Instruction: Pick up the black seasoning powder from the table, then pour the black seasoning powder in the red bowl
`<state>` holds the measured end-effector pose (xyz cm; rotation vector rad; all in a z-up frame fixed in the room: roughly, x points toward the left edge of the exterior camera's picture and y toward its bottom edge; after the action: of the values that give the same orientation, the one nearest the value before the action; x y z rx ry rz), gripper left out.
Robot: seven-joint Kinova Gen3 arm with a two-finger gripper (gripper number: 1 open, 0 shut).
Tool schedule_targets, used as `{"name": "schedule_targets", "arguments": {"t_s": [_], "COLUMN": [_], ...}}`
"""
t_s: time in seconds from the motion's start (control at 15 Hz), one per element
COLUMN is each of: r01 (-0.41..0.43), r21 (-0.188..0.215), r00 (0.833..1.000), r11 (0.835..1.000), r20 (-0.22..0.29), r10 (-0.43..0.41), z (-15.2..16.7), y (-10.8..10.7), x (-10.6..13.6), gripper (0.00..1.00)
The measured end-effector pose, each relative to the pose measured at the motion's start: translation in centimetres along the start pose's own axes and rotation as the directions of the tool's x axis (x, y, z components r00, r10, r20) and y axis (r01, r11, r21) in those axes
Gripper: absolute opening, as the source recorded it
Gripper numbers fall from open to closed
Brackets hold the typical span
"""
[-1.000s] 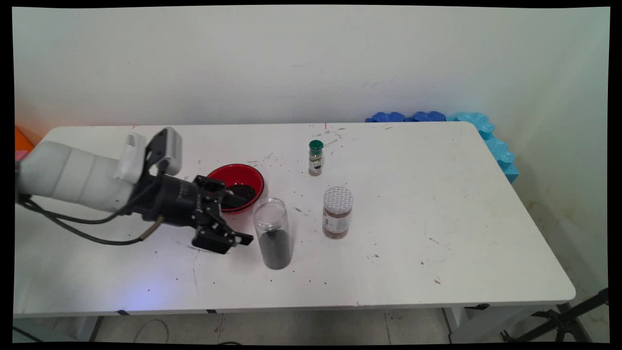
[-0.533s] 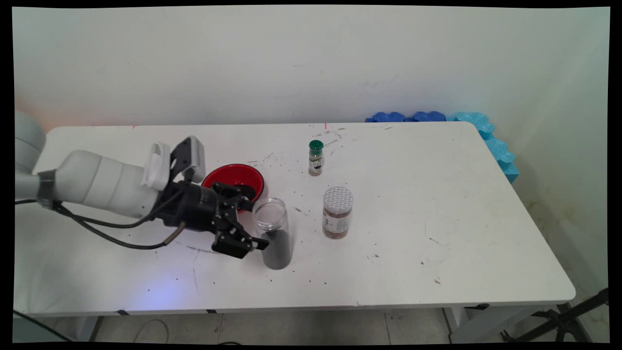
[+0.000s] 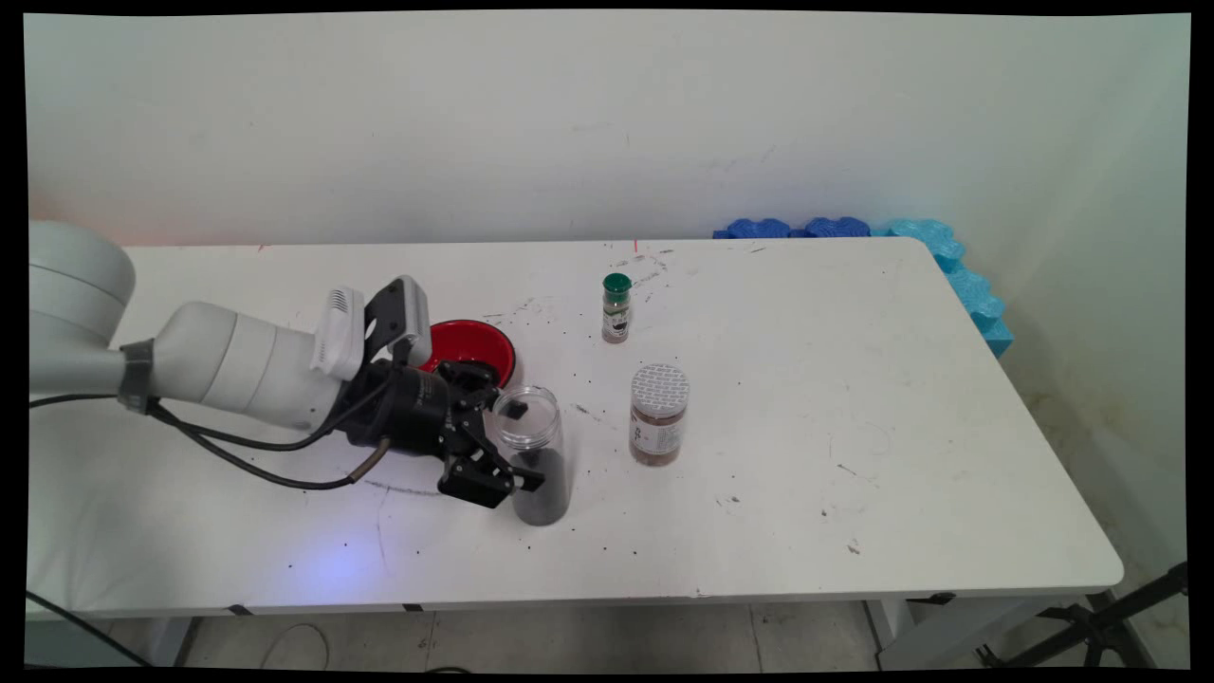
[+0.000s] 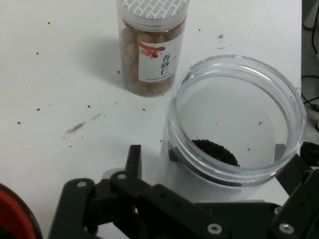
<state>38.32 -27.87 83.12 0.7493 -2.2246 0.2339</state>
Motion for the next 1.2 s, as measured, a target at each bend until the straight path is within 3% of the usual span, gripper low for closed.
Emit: {"name": "schedule_targets", "arguments": {"t_s": [0.27,0.33,0.73,1.2], "r01": [-0.006,-0.006,-0.014,-0.012], "r21": [0.001,0.000,-0.010,-0.042], "r00": [1.000,1.000,1.000,1.000], "r11": [1.000,1.000,1.000,0.999], "r20": [-0.006,-0.008,-0.011,-0.019], "r10": [0.006,0.006,0.014,0.012], "z": [0.6,0.7,0.3,-3.1], "y": [-0.1,-0.1,-0.2,-0.3], "x": [0.3,0.4,0.9,2.4], "gripper": [1.00,0.00,0.00,0.00]}}
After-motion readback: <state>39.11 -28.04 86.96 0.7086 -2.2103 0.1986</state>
